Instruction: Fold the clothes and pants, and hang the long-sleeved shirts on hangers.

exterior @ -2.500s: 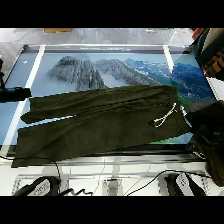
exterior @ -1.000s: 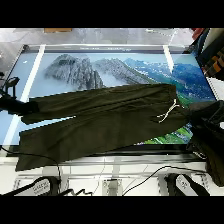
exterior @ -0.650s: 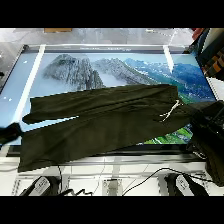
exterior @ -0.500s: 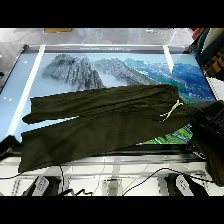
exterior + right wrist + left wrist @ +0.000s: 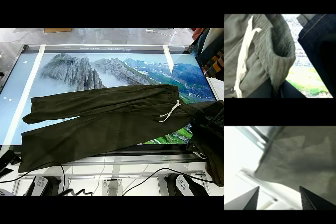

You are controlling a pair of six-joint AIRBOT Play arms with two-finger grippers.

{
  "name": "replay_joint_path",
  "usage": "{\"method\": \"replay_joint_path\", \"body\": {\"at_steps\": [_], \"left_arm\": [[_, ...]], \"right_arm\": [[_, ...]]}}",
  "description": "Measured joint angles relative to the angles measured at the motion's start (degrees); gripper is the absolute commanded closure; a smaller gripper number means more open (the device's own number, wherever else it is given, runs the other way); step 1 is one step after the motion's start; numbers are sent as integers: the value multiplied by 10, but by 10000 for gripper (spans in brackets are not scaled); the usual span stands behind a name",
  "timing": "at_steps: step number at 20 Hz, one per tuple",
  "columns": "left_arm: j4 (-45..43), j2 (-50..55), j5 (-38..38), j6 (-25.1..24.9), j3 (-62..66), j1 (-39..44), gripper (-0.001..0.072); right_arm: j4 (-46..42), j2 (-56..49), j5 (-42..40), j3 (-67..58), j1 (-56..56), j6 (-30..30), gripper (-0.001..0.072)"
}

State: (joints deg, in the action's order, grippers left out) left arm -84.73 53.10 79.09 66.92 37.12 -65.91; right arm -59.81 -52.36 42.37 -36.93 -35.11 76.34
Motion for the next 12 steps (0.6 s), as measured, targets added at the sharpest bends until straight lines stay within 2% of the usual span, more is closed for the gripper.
{"method": "replay_joint_path", "body": {"at_steps": [6,11,12], "left_arm": [[-48,79,-8,-76,-3,-5,131],[-12,114,-38,-139,-3,-5,135],[-4,117,-48,-147,-3,-5,211]], "right_arm": [[0,0,4,0,0,0,676],[0,0,10,0,0,0,675],[0,0,13,0,0,0,675]]}}
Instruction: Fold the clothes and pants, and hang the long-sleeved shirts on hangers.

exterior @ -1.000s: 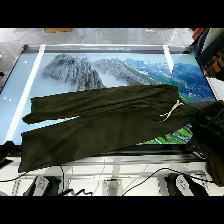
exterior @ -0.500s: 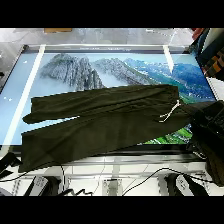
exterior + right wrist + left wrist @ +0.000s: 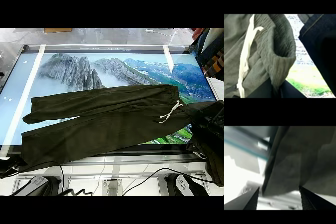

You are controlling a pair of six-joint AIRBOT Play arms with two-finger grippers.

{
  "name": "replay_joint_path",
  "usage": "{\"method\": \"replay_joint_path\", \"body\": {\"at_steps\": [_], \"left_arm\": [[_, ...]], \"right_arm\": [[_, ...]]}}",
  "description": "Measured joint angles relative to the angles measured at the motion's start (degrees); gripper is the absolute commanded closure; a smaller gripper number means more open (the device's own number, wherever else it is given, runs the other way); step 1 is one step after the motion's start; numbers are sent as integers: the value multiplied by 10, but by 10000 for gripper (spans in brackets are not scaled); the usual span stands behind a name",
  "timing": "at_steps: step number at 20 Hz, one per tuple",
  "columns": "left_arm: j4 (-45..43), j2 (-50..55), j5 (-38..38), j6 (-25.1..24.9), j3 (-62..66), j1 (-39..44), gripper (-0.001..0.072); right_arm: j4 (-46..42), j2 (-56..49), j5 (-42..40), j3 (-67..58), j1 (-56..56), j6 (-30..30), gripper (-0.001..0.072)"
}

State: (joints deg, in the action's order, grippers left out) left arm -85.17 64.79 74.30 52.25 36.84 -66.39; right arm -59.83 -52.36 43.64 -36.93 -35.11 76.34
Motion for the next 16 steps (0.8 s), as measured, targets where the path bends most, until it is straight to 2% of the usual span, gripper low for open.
{"method": "replay_joint_path", "body": {"at_steps": [1,4,6,8,9,10,11,14,16], "left_arm": [[5,2,-8,-4,0,0,313],[13,6,-14,-15,-1,0,318],[14,7,-7,-21,-2,0,418],[14,7,12,-31,-2,0,420],[10,7,23,-35,-2,0,456],[4,7,33,-38,-2,0,536],[-3,7,44,-41,-2,0,695],[-2,7,64,-43,-2,0,691],[29,7,74,-43,-2,0,691]], "right_arm": [[0,0,2,0,0,0,676],[0,1,7,0,0,0,675],[0,2,13,0,0,0,676],[-1,2,17,0,0,-5,676],[-1,2,17,0,0,-9,676],[-1,2,18,0,0,-13,675],[-1,2,19,0,0,-16,676],[-2,2,22,0,0,-22,676],[-2,8,24,0,1,-33,676]]}}
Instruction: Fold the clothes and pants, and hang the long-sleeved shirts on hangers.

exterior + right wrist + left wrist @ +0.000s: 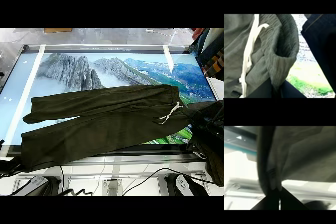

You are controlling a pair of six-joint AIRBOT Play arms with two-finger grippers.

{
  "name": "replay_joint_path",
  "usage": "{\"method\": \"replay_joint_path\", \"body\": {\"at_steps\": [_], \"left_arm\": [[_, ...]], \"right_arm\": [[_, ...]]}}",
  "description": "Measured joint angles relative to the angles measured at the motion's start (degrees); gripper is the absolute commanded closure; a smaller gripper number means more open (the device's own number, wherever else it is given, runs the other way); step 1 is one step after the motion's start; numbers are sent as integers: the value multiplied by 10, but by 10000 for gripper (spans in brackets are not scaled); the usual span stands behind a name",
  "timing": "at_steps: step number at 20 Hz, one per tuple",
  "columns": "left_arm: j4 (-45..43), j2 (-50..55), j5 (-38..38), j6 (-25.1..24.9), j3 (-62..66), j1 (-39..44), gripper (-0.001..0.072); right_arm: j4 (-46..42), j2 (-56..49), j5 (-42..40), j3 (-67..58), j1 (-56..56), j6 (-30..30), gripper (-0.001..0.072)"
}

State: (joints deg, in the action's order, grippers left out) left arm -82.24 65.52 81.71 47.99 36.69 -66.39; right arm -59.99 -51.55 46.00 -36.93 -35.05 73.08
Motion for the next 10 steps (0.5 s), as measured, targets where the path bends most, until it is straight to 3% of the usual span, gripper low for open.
{"method": "replay_joint_path", "body": {"at_steps": [2,10], "left_arm": [[53,0,9,-4,0,0,691],[389,0,62,-98,68,0,691]], "right_arm": [[-1,16,1,-1,0,-11,676],[-56,145,39,-65,0,-23,677]]}}
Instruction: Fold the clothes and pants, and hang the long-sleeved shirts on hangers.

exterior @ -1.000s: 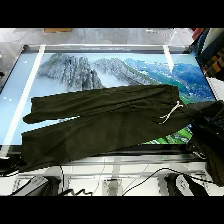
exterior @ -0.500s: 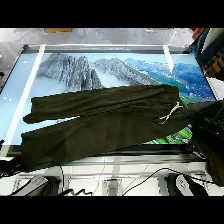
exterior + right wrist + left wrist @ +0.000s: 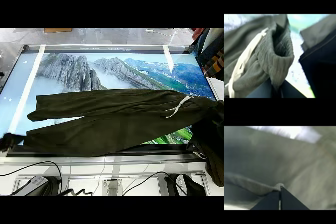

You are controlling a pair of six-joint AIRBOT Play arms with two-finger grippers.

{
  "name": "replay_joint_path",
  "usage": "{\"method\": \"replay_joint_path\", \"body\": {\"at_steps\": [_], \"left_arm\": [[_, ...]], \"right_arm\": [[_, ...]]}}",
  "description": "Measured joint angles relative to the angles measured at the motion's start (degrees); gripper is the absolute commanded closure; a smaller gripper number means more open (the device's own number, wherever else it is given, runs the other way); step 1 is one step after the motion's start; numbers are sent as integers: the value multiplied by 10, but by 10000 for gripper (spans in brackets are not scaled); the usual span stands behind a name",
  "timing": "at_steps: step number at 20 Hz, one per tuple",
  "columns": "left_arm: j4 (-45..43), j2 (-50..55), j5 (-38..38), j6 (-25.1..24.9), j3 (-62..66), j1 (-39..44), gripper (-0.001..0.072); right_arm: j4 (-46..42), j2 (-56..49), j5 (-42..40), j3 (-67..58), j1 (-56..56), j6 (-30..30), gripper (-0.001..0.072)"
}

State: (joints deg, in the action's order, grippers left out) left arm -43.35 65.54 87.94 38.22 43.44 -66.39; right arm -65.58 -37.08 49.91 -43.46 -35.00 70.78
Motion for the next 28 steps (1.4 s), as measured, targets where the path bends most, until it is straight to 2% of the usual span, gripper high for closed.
{"method": "replay_joint_path", "body": {"at_steps": [3,6,9,11,14,16,20,22,28], "left_arm": [[140,0,0,-24,21,0,692],[229,0,-16,-33,29,3,693],[286,0,-42,-10,34,24,694],[318,0,-84,13,42,59,694],[338,0,-161,35,58,133,694],[345,1,-246,41,65,196,694],[352,21,-444,59,72,308,694],[353,45,-508,77,81,351,694],[377,153,-582,116,147,419,693]], "right_arm": [[-49,31,58,-42,0,23,677],[-88,45,139,-76,0,52,677],[-103,50,205,-104,0,83,678],[-109,51,209,-121,0,100,678],[-111,38,175,-132,0,125,678],[-112,11,146,-135,0,141,678],[-107,-96,85,-138,0,161,678],[-84,-160,50,-138,0,169,678],[84,-316,-119,-139,1,184,678]]}}
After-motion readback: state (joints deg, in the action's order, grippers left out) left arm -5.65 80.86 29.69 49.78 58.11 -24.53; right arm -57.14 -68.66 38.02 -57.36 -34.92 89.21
